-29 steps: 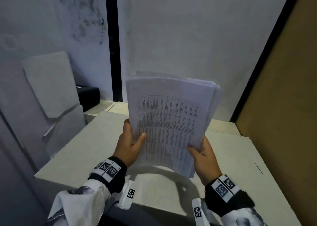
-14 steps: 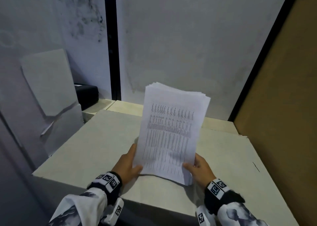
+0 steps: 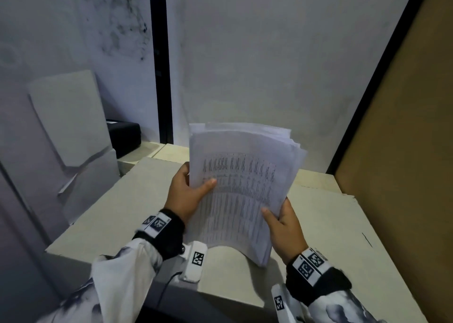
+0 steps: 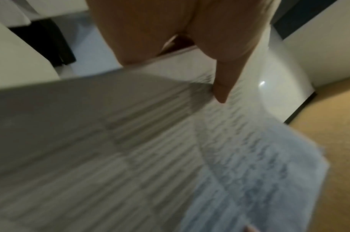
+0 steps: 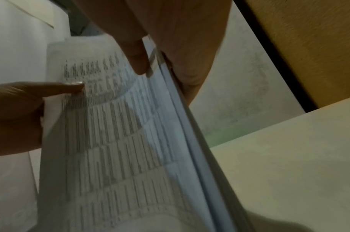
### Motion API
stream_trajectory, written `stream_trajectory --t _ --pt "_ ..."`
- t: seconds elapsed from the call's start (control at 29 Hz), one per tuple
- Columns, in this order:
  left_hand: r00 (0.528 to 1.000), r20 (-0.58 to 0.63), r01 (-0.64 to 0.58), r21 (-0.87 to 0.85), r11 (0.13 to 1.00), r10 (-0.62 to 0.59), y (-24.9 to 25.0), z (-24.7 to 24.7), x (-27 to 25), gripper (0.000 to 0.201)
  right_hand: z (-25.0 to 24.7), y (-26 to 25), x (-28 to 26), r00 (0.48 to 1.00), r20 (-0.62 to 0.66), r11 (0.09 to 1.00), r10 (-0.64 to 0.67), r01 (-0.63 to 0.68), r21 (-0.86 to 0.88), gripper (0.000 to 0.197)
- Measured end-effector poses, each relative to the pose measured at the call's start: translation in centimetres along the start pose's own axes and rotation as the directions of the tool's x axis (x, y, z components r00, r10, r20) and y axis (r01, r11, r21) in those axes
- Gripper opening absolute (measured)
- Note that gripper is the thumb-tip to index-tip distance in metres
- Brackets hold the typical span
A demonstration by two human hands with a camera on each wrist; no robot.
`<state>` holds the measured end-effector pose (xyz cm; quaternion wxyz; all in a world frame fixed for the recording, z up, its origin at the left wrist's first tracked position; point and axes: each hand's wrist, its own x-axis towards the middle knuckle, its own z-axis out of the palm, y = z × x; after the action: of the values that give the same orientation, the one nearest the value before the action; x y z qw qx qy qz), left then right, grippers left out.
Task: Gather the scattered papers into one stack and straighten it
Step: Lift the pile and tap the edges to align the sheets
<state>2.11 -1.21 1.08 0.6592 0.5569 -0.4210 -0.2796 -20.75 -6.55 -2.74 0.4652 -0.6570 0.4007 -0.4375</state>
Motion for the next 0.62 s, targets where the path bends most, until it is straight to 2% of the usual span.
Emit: stream_trajectory --t 0.1,0.17,0.24,0.34,0.52,0.62 --pt "0.999 -0.028 -0.045 -0.05 0.998 0.044 1.6 0.9 0.3 0.048 0.2 -2.0 0.4 0.998 -0.066 0.992 -0.019 0.027 0.124 0.044" --pt "0.994 -0.031 -0.105 -0.001 0.994 0.105 2.1 0.7 0.4 0.056 -0.3 -3.3 0.6 0.996 -0.084 0.974 -0.026 0.044 0.224 0.049" --pt "0.984 -0.044 -0.173 0.029 0.984 0.174 2.6 0.0 0.6 0.062 -0.7 -4.5 1.0 0.993 -0.092 0.964 -0.074 0.095 0.248 0.059" --pt "0.965 -0.056 -0.254 0.029 0.967 0.255 3.9 -1.0 1.0 0.073 -1.4 -6.9 2.0 0.977 -0.09 0.96 -0.194 0.207 0.187 0.067" --pt "0.945 -0.004 -0.324 0.109 0.94 0.326 5.8 -0.6 1.4 0.088 -1.8 -9.6 3.3 0.918 -0.058 0.92 -0.392 0.393 -0.006 0.097" --pt "0.9 0.0 -0.429 0.173 0.886 0.436 5.7 -1.0 1.5 0.101 -1.8 -9.4 3.3 0.879 -0.038 0.879 -0.474 0.471 -0.076 0.102"
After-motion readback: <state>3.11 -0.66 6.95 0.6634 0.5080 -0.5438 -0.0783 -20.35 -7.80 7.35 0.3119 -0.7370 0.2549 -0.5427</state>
